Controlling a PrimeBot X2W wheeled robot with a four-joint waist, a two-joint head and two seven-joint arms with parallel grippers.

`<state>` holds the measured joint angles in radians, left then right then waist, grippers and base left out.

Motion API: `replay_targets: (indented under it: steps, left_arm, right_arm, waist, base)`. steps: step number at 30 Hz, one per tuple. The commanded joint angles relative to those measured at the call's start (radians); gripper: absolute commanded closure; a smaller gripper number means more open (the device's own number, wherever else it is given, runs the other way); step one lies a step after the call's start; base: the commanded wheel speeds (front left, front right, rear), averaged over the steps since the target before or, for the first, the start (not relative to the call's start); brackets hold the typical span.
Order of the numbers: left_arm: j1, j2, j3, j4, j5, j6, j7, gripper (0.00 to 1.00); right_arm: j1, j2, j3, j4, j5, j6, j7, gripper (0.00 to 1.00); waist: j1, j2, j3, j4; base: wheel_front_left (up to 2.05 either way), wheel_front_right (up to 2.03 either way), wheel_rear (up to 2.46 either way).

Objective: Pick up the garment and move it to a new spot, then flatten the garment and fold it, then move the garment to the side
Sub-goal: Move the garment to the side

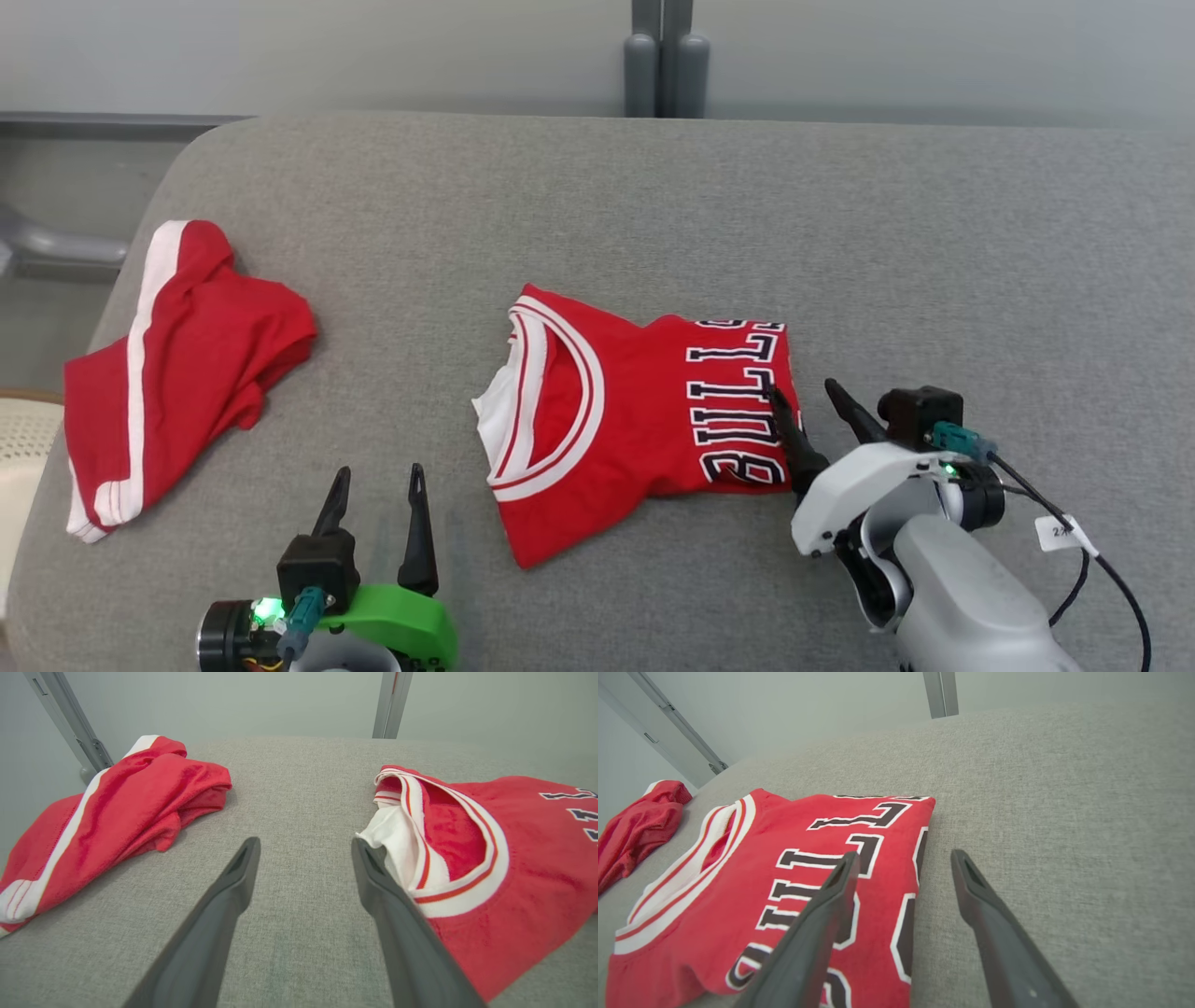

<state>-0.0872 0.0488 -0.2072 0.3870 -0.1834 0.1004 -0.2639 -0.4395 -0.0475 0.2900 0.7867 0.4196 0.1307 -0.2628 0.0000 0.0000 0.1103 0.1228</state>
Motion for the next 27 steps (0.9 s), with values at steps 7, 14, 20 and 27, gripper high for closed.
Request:
replay_targets:
  steps: [7, 14, 20, 27]
  left_arm:
    - [-0.014, 0.004, -0.002, -0.003, 0.008, -0.001, 0.0, 0.0]
    - [-0.001, 0.003, 0.004, -0.01, 0.013, -0.003, 0.0, 0.0]
    - [-0.012, 0.004, -0.01, -0.008, 0.023, -0.02, 0.0, 0.0]
    - [-0.031, 0.004, -0.03, 0.0, 0.013, -0.021, 0.0, 0.0]
  right_arm:
    - [-0.085, -0.004, 0.017, 0.198, 0.075, 0.0, -0.002, 0.53]
    - [-0.111, -0.005, 0.051, 0.206, 0.135, 0.0, 0.0, 1.0]
    - [-0.09, -0.007, 0.061, 0.174, 0.155, -0.001, -0.001, 1.0]
    - [-0.076, -0.006, 0.094, 0.128, 0.178, -0.001, -0.001, 1.0]
  waist:
    - [0.0, 0.0, 0.036, 0.102]
    - [0.0, 0.0, 0.03, 0.053]
    - [0.0, 0.0, -0.002, -0.093]
    - [0.0, 0.0, -0.016, -0.332]
  base:
    - [0.0, 0.0, 0.0]
    - [0.0, 0.0, 0.0]
    - [0.0, 0.0, 0.0]
    - [0.0, 0.0, 0.0]
